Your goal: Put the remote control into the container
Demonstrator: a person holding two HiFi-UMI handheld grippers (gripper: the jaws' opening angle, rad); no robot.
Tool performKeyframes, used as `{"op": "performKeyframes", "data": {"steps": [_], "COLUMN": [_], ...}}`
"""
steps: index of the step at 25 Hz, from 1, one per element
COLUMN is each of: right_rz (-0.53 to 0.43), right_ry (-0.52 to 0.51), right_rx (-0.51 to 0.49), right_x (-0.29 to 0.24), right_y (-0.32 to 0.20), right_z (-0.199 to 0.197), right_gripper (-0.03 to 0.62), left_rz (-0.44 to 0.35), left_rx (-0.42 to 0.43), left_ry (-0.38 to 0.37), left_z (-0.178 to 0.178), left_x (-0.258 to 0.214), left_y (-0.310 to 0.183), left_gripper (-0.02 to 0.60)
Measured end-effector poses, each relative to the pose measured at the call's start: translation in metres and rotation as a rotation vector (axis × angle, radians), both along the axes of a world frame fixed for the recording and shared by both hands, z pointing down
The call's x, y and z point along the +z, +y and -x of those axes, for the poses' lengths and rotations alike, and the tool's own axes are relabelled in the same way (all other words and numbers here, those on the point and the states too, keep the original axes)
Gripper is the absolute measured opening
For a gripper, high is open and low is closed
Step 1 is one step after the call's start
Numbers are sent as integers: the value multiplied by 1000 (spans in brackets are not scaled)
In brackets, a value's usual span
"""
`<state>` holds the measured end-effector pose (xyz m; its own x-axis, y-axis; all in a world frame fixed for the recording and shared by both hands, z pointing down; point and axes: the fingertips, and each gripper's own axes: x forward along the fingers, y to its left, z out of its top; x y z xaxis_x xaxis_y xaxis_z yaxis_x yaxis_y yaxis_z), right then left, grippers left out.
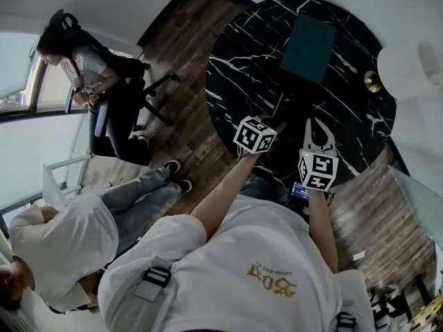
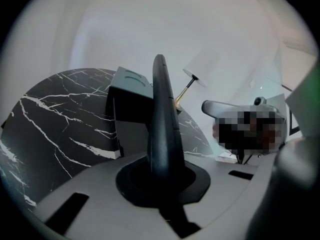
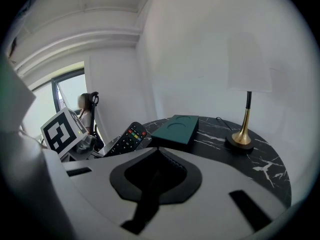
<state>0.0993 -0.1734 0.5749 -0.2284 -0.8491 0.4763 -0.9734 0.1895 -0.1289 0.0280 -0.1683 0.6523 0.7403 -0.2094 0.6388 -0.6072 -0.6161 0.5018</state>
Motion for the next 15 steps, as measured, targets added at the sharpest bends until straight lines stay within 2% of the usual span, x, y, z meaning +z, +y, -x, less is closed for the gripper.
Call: {"op": "performKeyframes", "data": {"steps": [15], "right_rz": [21], "right_ry": [-14], "right_rx": [12], "right_x": [7], "right_y": [2], "right_z": [-5], "right_gripper": [11], "left_rz": [106], "left_rx": [-17], "left_ry": [13], "left_z": [-3], "left_x": [12], "left_y": [0], "left_gripper": [14]}}
